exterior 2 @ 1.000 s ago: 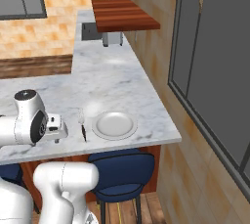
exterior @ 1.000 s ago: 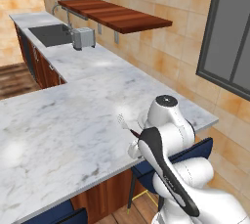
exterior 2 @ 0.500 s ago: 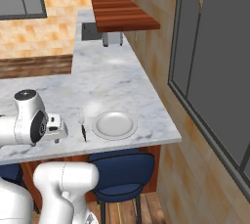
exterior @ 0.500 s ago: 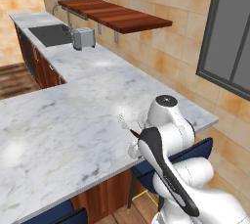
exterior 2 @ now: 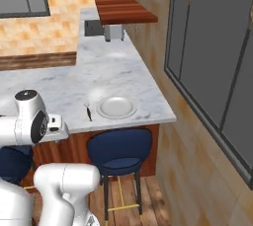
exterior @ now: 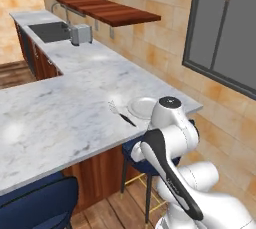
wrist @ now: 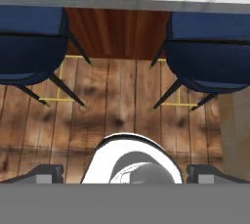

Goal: Take the fork and place it on the left side of the plate. Then take the spoon and place it on the right side of the plate. Make sure they're directly next to the plate.

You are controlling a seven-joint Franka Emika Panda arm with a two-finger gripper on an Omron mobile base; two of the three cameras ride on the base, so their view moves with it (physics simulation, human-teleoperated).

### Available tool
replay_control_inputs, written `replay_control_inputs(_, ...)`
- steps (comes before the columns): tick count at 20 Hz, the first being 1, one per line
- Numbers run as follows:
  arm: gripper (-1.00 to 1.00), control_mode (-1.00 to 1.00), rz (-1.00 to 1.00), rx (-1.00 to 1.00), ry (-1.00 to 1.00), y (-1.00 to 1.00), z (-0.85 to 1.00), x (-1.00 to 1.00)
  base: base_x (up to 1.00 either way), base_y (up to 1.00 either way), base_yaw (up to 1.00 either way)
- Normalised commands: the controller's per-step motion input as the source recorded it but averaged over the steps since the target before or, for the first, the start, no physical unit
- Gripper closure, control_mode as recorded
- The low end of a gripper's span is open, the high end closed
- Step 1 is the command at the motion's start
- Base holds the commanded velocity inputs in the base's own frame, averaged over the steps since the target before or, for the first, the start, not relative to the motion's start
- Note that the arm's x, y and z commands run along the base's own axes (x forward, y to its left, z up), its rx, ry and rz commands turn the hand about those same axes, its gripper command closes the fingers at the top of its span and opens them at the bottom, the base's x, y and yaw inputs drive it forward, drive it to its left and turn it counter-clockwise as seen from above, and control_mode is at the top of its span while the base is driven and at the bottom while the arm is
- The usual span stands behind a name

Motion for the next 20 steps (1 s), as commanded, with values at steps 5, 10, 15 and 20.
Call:
replay_control_inputs(5,-1.00,1.00,0.00,0.00,0.00,0.00,0.00,0.00,-0.64,0.36,-0.03)
replay_control_inputs(10,-1.00,1.00,0.00,0.00,0.00,0.00,0.00,0.00,-0.32,0.76,-0.11)
replay_control_inputs(15,-1.00,1.00,0.00,0.00,0.00,0.00,0.00,0.00,-0.19,0.88,-0.02)
replay_control_inputs(20,-1.00,1.00,0.00,0.00,0.00,0.00,0.00,0.00,-0.24,0.92,0.05)
